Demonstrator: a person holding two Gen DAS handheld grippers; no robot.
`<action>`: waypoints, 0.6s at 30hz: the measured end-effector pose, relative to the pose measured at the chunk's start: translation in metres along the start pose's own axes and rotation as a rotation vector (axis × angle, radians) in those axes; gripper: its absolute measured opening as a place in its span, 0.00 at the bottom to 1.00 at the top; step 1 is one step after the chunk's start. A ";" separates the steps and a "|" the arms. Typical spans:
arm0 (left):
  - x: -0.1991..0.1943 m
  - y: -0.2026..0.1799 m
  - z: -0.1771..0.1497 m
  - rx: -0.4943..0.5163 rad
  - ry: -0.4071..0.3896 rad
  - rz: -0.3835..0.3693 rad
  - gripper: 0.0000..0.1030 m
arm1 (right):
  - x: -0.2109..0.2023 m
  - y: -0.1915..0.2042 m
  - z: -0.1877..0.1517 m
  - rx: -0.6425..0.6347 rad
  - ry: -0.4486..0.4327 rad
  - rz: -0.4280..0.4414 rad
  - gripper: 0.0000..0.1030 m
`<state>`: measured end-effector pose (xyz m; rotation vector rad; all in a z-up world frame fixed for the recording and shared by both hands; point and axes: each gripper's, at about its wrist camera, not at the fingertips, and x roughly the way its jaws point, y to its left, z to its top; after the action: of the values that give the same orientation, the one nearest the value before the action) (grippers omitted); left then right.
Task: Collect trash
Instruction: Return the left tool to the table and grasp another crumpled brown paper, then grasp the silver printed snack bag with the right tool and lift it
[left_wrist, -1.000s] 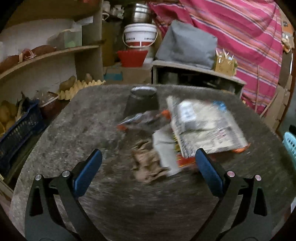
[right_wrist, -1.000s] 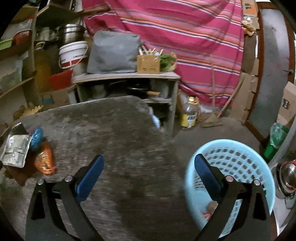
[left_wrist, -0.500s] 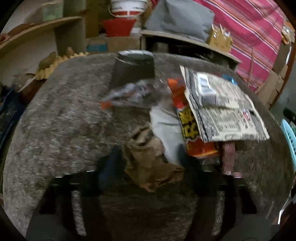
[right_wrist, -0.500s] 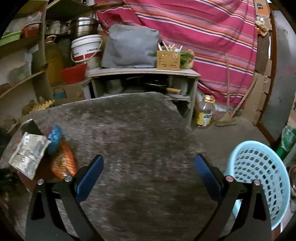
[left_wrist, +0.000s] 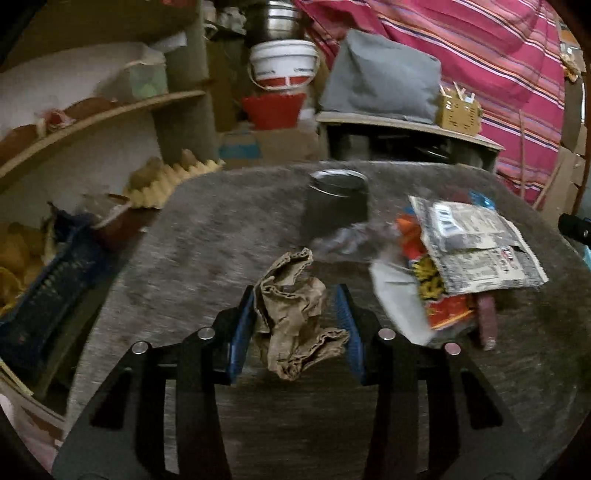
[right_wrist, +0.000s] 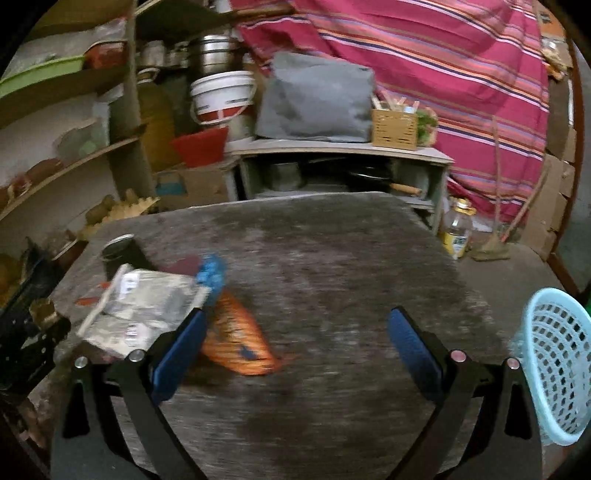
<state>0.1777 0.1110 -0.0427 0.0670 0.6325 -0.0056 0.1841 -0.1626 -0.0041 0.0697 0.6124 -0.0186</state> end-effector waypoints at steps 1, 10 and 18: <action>-0.002 0.007 0.000 -0.010 -0.006 0.014 0.41 | 0.001 0.010 0.000 -0.009 0.002 0.014 0.94; -0.011 0.047 -0.001 -0.063 -0.023 0.056 0.41 | 0.026 0.065 -0.006 -0.060 0.065 0.029 0.94; -0.016 0.057 -0.003 -0.062 -0.034 0.074 0.42 | 0.051 0.062 -0.015 -0.001 0.161 0.085 0.80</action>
<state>0.1644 0.1677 -0.0317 0.0300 0.5952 0.0843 0.2197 -0.0994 -0.0422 0.0971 0.7704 0.0697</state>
